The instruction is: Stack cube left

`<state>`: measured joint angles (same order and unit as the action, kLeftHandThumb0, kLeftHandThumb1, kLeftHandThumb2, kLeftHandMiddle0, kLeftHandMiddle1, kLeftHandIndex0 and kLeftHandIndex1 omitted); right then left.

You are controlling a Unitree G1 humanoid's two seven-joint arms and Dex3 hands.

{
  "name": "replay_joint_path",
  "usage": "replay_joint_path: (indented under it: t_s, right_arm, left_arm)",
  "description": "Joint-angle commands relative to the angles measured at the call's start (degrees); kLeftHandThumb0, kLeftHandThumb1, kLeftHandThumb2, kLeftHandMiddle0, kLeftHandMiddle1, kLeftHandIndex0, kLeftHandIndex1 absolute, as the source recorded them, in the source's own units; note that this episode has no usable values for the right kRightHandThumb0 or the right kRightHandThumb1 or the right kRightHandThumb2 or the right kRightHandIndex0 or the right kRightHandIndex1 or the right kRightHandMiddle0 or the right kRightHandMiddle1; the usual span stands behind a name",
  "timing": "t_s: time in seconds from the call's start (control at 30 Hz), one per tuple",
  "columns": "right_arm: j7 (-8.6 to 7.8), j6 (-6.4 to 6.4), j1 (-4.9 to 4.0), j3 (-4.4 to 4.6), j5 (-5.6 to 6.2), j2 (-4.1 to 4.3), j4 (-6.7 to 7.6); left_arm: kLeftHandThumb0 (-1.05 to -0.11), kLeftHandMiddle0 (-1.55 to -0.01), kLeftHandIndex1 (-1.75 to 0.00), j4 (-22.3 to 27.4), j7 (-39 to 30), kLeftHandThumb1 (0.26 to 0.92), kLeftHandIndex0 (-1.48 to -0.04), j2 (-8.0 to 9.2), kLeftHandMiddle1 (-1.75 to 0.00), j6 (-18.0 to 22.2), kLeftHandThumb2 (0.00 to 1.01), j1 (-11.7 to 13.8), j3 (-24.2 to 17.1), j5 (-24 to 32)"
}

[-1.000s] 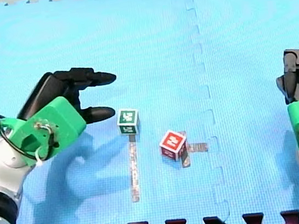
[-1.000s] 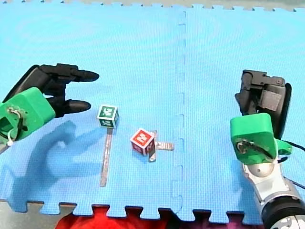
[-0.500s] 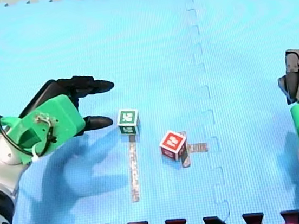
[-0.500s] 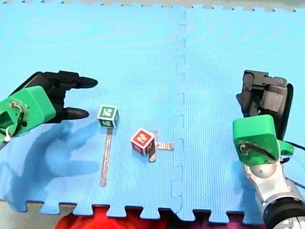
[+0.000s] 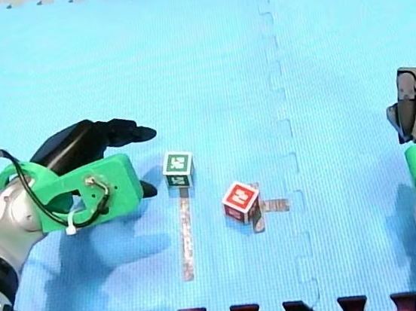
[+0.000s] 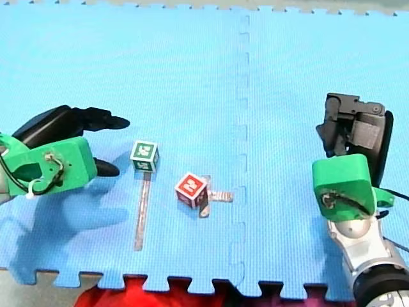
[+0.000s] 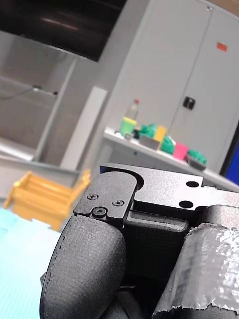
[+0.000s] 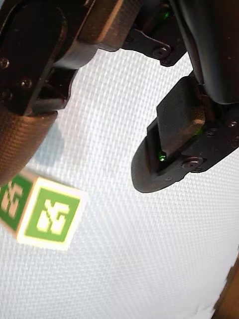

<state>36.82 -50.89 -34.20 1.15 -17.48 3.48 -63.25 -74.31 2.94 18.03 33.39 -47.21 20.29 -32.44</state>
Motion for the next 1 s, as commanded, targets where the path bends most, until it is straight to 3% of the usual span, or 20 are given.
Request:
replay_joint_path:
  t_s: [0.0,0.17,0.53,0.63,0.7,0.73,0.8,0.9,0.97]
  right_arm:
    - [0.12,-0.04,-0.02,-0.1,0.03,0.17,0.18]
    - [0.07,-0.07,0.0,-0.08,0.03,0.16,0.24]
    - [-0.04,-0.26,0.18,-0.28,0.16,0.26,0.33]
    - [0.17,-0.17,0.37,-0.26,0.01,0.26,0.51]
    - [0.26,-0.12,0.49,-0.24,-0.05,0.26,0.66]
    - [0.27,-0.07,0.51,-0.25,-0.04,0.28,0.7]
    - [0.28,0.03,0.51,-0.24,-0.04,0.32,0.73]
    - [0.33,0.07,0.55,-0.25,-0.08,0.38,0.67]
    - [0.28,0.05,0.58,-0.3,-0.03,0.44,0.55]
  left_arm:
    - [-1.025,-0.79,-0.01,-0.52,2.07,0.769,-0.66,0.26,-1.75,-0.3,0.0,-0.98,1.84,-1.84]
    - [-1.027,-0.82,-0.02,-0.77,7.49,0.777,-0.67,-1.06,-1.75,-0.58,0.0,-1.57,4.63,-5.0]
    - [-1.024,-0.81,-0.06,-0.96,11.05,0.784,-0.77,-3.45,-1.75,0.17,0.0,-0.94,5.02,-4.37]
    - [-0.987,-0.81,-0.05,-1.48,12.26,0.752,-0.76,-4.04,-1.75,-0.09,0.0,0.03,5.56,-4.73]
    - [-0.819,-0.82,-0.04,-1.85,12.71,0.696,-0.75,-4.26,-1.75,-0.07,0.01,0.38,5.89,-4.92]
    - [-0.683,-0.82,-0.03,-1.95,12.65,0.667,-0.75,-4.28,-1.75,0.2,0.01,0.38,5.99,-4.97]
    - [-0.473,-0.82,-0.02,-2.06,12.11,0.676,-0.73,-4.24,-1.75,0.9,0.02,0.33,6.02,-4.88]
    - [-0.359,-0.8,0.0,-2.12,10.65,0.698,-0.69,-4.3,-1.75,1.74,0.02,0.22,5.71,-4.29]
    - [-0.346,-0.79,0.0,-2.03,9.96,0.703,-0.68,-4.4,-1.75,1.96,0.02,0.14,5.56,-3.96]
